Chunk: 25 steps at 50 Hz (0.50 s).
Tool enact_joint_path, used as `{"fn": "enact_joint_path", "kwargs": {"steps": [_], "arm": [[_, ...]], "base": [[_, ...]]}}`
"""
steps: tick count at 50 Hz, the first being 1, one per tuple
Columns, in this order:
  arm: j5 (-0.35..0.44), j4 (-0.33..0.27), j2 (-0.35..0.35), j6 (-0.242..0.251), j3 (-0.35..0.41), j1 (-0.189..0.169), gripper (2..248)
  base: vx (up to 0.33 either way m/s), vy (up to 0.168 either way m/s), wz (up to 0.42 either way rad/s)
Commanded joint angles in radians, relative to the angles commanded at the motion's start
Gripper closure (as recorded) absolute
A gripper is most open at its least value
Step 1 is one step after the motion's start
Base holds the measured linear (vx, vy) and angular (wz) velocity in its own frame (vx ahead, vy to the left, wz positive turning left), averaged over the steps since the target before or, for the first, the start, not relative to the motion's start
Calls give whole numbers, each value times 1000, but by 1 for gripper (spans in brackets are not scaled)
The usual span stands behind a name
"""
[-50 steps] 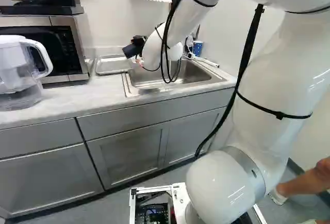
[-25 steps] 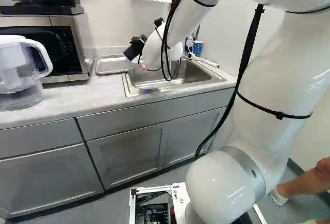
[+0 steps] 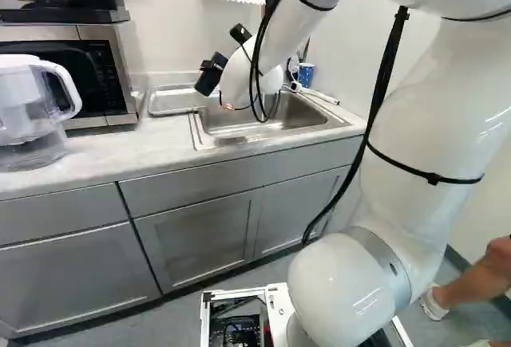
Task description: Rinse the cup and place it in the tray
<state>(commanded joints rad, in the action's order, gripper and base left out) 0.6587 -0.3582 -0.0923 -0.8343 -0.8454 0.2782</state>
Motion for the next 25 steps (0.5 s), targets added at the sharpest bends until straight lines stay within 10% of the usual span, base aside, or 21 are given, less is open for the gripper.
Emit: {"fn": "enact_joint_path", "kwargs": {"steps": [25], "arm": [[0, 0, 0, 263, 0, 0, 124]], "base": [[0, 0, 0]]}}
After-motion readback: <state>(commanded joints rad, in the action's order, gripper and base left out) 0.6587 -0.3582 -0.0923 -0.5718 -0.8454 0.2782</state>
